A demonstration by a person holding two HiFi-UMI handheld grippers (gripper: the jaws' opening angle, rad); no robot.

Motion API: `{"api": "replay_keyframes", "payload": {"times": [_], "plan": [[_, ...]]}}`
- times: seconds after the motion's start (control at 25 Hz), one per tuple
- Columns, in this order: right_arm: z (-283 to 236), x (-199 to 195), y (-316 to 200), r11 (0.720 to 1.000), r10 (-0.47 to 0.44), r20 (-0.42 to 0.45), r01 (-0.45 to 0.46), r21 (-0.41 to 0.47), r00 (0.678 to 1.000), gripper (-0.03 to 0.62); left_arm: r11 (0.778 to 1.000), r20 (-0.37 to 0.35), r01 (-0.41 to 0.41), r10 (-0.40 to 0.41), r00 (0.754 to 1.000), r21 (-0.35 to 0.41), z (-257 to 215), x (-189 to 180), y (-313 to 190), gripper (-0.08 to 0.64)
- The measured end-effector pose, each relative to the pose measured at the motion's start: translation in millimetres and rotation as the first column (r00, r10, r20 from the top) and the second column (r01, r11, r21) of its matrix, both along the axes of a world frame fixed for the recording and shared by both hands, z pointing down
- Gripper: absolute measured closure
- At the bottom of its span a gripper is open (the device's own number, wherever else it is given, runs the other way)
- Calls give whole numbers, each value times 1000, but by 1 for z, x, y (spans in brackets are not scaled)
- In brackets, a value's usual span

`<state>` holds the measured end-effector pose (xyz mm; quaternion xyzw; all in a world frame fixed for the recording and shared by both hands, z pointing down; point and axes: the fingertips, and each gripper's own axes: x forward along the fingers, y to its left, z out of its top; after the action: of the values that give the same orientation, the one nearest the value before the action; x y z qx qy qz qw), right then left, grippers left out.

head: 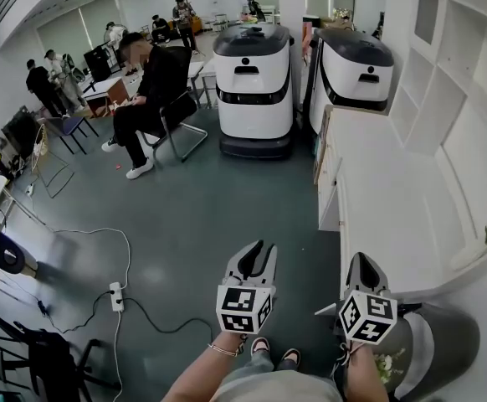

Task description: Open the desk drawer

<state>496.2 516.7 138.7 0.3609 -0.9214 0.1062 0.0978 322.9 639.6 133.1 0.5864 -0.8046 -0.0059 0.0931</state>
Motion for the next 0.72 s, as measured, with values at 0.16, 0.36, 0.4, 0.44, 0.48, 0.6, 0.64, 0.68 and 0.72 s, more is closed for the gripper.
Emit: {"api": "replay_keyframes", "payload": {"times": [0.16, 0.36, 0.4, 0.44, 0.48, 0.6, 0.64, 0.68, 0.72], "plan": [[2, -5, 0, 1000, -1, -5, 1, -2, 1000, 586, 1000, -6, -2, 2, 1000, 4, 1, -5, 0, 439], [3, -17, -3, 1000, 5, -8, -5, -4, 1000, 586, 1000, -4, 3, -3, 1000, 6, 1, -20, 1, 436], [3, -20, -3, 1000, 6, -8, -6, -6, 1000, 586, 1000, -4, 3, -3, 1000, 6, 1, -25, 1, 436], [3, -24, -3, 1000, 9, -9, -9, -8, 1000, 586, 1000, -4, 3, -3, 1000, 6, 1, -29, 2, 436], [4, -27, -4, 1000, 12, -10, -12, -9, 1000, 586, 1000, -6, 3, -3, 1000, 6, 2, -34, 2, 436], [5, -32, -8, 999, 33, -12, -33, -11, 999, 586, 1000, -10, 1, -1, 1000, 5, 5, -48, 0, 436], [6, -33, -9, 999, 41, -11, -41, -11, 999, 586, 1000, -8, -1, 1, 1000, 5, 6, -53, -1, 436], [8, -33, -10, 999, 50, -10, -50, -13, 999, 586, 1000, -5, -2, 2, 1000, 3, 7, -57, -2, 436], [9, -34, -11, 998, 60, -10, -60, -17, 998, 586, 1000, -2, -2, 2, 1000, -1, 8, -62, -3, 436]]}}
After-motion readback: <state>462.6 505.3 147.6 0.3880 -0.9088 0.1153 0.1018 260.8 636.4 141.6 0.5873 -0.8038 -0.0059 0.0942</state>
